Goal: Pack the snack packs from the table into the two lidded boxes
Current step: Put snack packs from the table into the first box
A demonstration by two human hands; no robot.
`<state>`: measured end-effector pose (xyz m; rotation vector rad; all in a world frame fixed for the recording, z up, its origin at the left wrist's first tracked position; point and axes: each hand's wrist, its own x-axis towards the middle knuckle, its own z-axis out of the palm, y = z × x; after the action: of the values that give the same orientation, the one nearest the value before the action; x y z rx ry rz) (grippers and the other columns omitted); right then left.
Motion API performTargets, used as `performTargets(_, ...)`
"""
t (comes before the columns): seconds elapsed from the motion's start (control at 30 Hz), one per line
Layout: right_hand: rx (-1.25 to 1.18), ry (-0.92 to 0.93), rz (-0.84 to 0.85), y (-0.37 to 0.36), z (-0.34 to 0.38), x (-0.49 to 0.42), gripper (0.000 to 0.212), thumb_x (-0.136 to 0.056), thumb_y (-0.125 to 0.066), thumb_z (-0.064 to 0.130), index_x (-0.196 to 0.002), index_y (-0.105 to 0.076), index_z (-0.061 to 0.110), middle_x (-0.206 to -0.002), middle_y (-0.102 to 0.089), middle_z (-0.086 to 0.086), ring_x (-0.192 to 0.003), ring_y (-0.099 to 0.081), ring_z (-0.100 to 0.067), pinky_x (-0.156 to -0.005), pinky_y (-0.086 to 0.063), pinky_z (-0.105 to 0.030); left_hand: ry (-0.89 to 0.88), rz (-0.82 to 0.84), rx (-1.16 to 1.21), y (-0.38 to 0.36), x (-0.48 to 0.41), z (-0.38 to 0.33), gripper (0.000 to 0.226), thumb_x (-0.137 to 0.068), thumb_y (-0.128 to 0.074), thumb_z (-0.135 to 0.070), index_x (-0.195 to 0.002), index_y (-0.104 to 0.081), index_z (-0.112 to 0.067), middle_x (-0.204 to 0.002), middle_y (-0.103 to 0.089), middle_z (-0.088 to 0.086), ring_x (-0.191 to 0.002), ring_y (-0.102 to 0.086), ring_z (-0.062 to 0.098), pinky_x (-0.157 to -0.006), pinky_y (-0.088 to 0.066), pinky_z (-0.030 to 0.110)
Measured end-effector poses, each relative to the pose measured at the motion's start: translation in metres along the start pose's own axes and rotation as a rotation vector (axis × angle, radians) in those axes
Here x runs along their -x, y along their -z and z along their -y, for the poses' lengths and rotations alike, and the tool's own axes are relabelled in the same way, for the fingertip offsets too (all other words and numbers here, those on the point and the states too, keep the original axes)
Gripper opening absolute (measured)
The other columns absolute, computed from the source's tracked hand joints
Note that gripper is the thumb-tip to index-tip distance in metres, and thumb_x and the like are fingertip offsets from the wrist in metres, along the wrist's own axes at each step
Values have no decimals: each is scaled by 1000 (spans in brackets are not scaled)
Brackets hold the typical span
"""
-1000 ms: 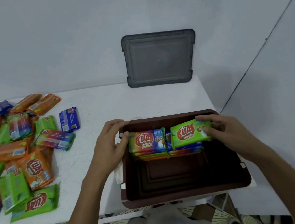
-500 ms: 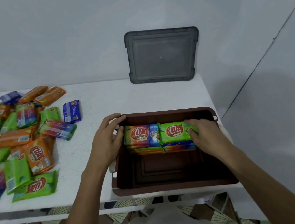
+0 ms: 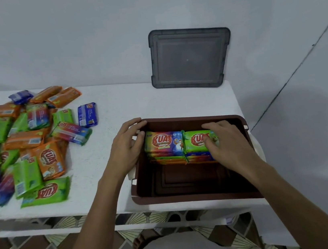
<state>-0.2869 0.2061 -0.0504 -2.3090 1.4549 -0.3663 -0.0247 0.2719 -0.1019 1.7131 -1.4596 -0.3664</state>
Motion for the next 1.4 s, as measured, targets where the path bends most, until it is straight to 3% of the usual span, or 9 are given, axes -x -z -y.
performTargets(0.13,-50,129,-1,-7,36,-5,39,-96,-54,30,-135,-52,23,-129,-54,1,-117,-48,-9,-86,-36,-18,9,15,76,20,17,10,33,-100,-50,-25,-132,-57,-26,-130,-54,-13,-105,-54,-7,-83,-43,7)
performTargets(0.27,-126,243,-19,-31,88,-16,36,-94,-55,27,-130,-58,20,-123,-59,0,-115,-52,-17,-98,-41,-28,80,-8,-4,59,42,44,31,-98,-53,-28,-128,-60,-27,-124,-59,-10,-99,-58,-3,-84,-47,19)
performTargets(0.47,-144,346,102,-92,191,-34,38,-98,-50,29,-135,-52,21,-122,-56,-6,-114,-51,-23,-98,-39,-31,256,-135,-304,131,84,113,28,-93,-62,-21,-120,-66,-14,-125,-60,9,-112,-56,29,-90,-50,44)
performTargets(0.63,-201,249,272,-156,269,-50,42,-97,-52,32,-136,-50,15,-122,-62,-13,-112,-57,-26,-90,-45,-33,555,-227,-491,183,103,153,53,-87,-67,-39,-132,-55,-14,-133,-51,16,-120,-49,37,-90,-47,51)
performTargets(0.77,-292,135,382,-210,306,-59,39,-92,-61,30,-127,-52,17,-121,-63,-10,-106,-61,-28,-85,-51,-36,773,-119,-334,198,106,170,77,-81,-70,-54,-142,-39,-19,-139,-50,12,-122,-52,34,-92,-49,48)
performTargets(0.9,-369,38,370,-241,319,-60,42,-88,-67,26,-124,-44,20,-122,-64,-5,-105,-64,-25,-82,-51,-34,813,-102,-188,199,105,174,86,-77,-73,-55,-146,-31,-23,-139,-54,9,-121,-55,31,-94,-50,48)
performTargets(1.07,-676,-58,349,-246,317,-62,37,-88,-67,18,-115,-48,34,-124,-60,-2,-103,-65,-21,-82,-59,-45,741,-161,-78,204,104,177,87,-77,-79,-38,-148,-29,-29,-147,-43,6,-132,-44,27,-103,-44,47)
performTargets(1.27,-920,-270,357,-238,305,-76,27,-89,-64,10,-113,-64,24,-122,-61,-8,-97,-67,-18,-73,-60,-33,689,-108,-89,208,103,179,73,-85,-69,-21,-148,-33,-33,-146,-39,14,-133,-37,31,-103,-40,44)
performTargets(1.4,-858,-220,348,-219,298,-72,24,-95,-61,18,-117,-64,24,-121,-62,-3,-94,-68,-12,-66,-58,-25,646,-139,-128,209,100,179,64,-85,-66,-21,-144,-44,-25,-131,-54,14,-117,-52,32,-96,-46,43)
